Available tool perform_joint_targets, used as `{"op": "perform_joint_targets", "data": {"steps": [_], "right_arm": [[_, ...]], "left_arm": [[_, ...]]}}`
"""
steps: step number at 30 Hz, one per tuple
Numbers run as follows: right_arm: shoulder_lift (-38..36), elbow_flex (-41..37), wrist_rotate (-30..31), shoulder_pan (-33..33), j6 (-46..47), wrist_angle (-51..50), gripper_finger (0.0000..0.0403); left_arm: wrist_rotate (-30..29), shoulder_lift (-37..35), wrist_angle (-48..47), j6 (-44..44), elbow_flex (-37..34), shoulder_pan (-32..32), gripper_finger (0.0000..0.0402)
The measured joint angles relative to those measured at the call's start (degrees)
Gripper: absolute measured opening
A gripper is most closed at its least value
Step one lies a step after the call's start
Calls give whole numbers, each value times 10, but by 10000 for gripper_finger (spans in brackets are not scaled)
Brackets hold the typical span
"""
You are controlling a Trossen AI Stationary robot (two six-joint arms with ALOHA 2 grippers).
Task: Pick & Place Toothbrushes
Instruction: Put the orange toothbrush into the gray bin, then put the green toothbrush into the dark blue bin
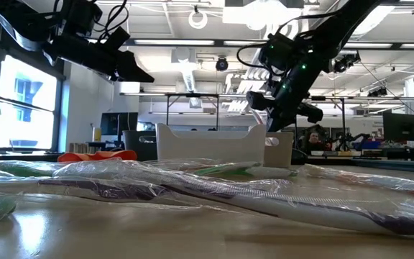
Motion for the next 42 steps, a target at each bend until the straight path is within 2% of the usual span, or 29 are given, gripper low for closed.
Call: {"op": "perform_joint_targets", "data": {"steps": [15,24,34,36,42], "right_arm": [[0,0,-1,2,0,-7,10],[0,0,1,8,0,-29,54],[-1,0,3,24,1,-47,125],[-1,0,-10,24,6,-46,131],[-45,0,-125,23,0,-46,117]], "left_arm": [[0,0,0,0,0,0,167],[0,0,0,0,0,0,167],[0,0,0,0,0,0,167],[0,0,-1,0,0,0,167],[0,0,-6,0,0,0,167]]}}
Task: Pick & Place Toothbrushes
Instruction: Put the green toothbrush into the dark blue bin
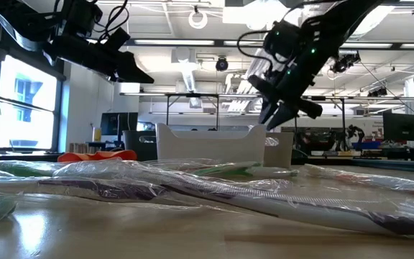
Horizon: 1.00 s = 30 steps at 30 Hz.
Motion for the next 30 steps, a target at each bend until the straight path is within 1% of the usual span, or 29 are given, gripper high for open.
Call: {"op": "perform_joint_targets", "data": {"steps": [4,9,14,16,19,22,25,27,30], "right_arm": [[-34,0,-27,6,-2,-7,98],[-84,0,-54,11,-73,-22,77],[-132,0,-52,11,-122,-30,60],[-140,0,-53,18,-131,-36,56],[-145,0,-58,27,-131,-71,53],[-146,0,-92,40,-117,-123,53],[-145,0,-121,60,-72,-180,52],[-145,0,-122,79,-35,-208,52],[-144,0,-107,108,6,-227,52]], "left_arm": [[0,0,6,0,0,0,167],[0,0,11,2,0,0,167],[0,0,25,2,0,0,167],[0,0,25,2,0,0,167],[0,0,26,2,0,0,167],[0,0,29,2,0,0,167],[0,0,30,2,0,0,167],[0,0,33,2,0,0,167],[0,0,38,2,0,0,167]]}}
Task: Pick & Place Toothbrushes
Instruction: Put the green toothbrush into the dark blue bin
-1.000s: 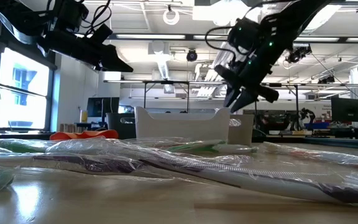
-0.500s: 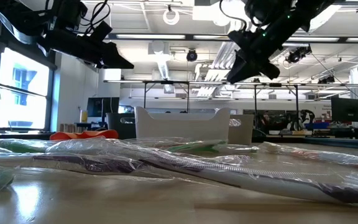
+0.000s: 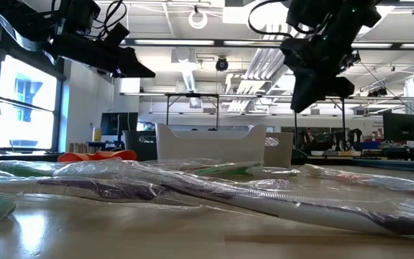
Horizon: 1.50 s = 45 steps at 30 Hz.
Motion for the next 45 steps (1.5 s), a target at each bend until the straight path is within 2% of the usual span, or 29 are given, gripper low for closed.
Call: {"op": "perform_joint_targets", "data": {"steps": [15,21,25,31,34,37,40,45], "right_arm": [[0,0,9,145,180,-1,52],[0,0,25,195,286,-10,52],[0,0,54,227,367,-58,52],[0,0,50,276,538,-164,52],[0,0,50,295,588,-192,52],[0,0,52,308,598,-198,52],[0,0,69,316,570,-197,52],[0,0,166,316,507,-188,52]], "left_arm": [[0,0,0,0,0,0,167],[0,0,16,0,0,0,167],[0,0,30,0,0,0,167],[0,0,45,0,0,0,167],[0,0,48,0,0,0,167],[0,0,57,0,0,0,167],[0,0,63,0,0,0,167],[0,0,75,0,0,0,167]]}}
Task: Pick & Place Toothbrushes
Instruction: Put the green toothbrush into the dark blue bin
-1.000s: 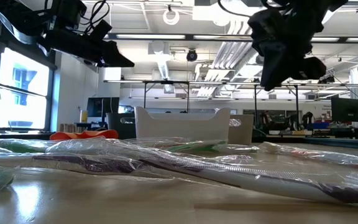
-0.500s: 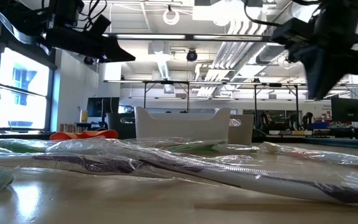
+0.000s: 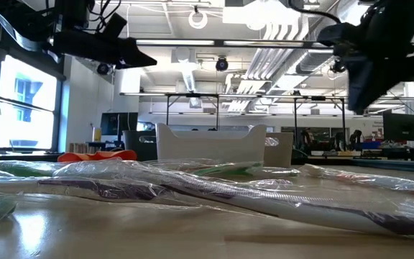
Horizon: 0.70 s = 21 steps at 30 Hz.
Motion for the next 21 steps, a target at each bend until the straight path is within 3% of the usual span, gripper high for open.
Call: {"op": "perform_joint_targets", "data": {"steps": [5,8,14,21], "right_arm": [[0,0,162,0,-47,22,52],[0,0,211,-3,-87,36,52],[0,0,221,-48,-201,38,41],[0,0,135,-168,-418,92,5]], "left_arm": [[0,0,10,0,0,0,167],[0,0,14,-6,0,0,167],[0,0,19,-42,0,0,167],[0,0,28,-92,0,0,167]]}}
